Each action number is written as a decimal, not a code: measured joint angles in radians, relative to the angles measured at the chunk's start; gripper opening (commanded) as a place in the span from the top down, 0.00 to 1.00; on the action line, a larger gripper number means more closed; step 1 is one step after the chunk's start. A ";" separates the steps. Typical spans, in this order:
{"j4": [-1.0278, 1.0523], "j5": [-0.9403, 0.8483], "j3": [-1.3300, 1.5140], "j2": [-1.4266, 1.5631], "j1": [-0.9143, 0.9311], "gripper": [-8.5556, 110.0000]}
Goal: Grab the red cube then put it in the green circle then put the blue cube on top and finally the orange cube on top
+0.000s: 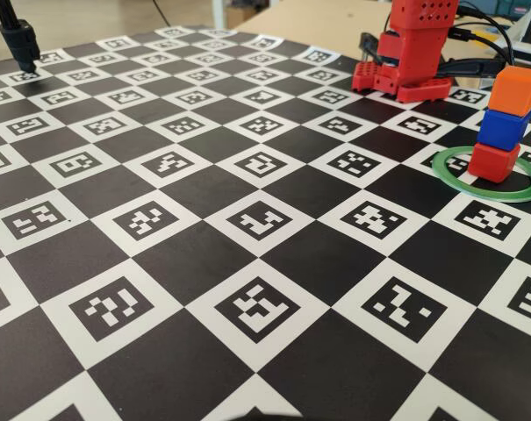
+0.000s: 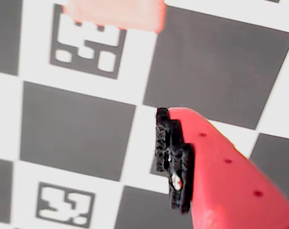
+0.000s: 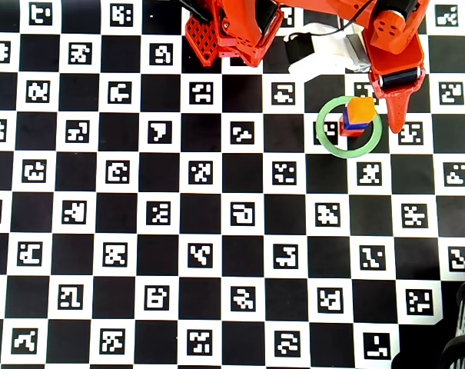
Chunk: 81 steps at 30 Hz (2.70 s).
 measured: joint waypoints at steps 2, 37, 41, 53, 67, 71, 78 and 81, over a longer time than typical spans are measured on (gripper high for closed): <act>0.000 -0.020 -0.002 0.023 0.038 0.64; -0.497 -0.989 0.623 0.403 0.896 0.98; -0.597 -1.072 0.738 0.469 0.943 0.98; -0.888 -1.287 1.039 0.680 1.020 0.98; -0.994 -1.592 1.393 0.957 1.022 0.98; -1.020 -1.718 1.437 1.019 1.022 0.98; -0.979 -1.982 1.451 1.074 1.020 0.98; -0.900 -2.089 1.451 1.100 1.008 0.98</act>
